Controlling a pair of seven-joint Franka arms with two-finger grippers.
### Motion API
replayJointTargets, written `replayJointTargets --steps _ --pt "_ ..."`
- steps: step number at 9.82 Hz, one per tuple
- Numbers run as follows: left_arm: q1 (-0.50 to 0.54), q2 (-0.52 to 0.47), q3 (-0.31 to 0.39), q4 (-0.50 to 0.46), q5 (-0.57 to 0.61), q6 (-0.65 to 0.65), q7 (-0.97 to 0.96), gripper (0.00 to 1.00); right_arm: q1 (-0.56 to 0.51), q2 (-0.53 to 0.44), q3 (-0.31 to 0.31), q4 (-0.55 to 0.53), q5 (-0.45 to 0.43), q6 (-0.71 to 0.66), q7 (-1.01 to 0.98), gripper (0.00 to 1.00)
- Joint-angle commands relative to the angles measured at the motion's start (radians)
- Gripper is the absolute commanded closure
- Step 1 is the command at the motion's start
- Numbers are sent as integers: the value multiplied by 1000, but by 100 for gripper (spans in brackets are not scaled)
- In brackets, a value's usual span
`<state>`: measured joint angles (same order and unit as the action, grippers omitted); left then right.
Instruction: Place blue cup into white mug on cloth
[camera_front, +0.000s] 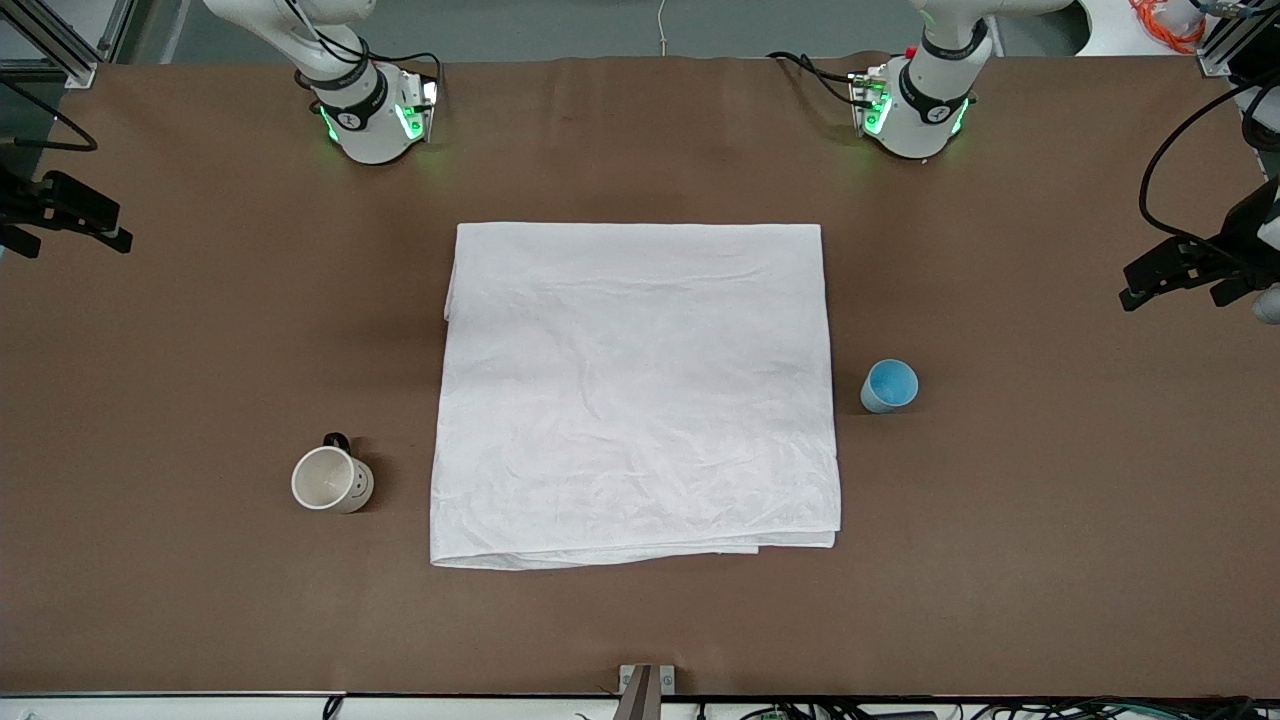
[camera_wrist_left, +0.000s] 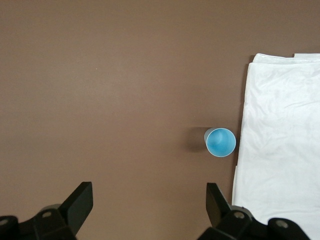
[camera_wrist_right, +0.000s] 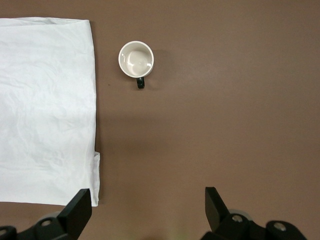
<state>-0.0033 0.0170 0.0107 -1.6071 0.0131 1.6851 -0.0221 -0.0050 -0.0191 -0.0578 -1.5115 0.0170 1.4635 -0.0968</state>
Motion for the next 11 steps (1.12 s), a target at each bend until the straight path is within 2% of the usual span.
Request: replayJointTargets --steps 1,5,7,8,9,11 --pt "-6 -11 8 -4 -7 -8 1 0 -4 1 4 10 -9 -9 12 0" --pt "-14 -9 2 -4 -1 -10 -6 0 8 2 9 -1 3 21 14 0" --pt "-10 -9 2 -4 1 -10 -7 0 99 22 12 -45 6 62 60 0" --pt "-10 -9 2 -4 1 -10 -7 0 141 65 12 -50 6 87 113 0" --pt "-9 -9 2 -2 1 -10 -7 0 152 80 12 -96 9 147 120 0" --pt "-9 -9 2 -4 2 -10 -6 0 169 87 12 -310 32 445 120 0"
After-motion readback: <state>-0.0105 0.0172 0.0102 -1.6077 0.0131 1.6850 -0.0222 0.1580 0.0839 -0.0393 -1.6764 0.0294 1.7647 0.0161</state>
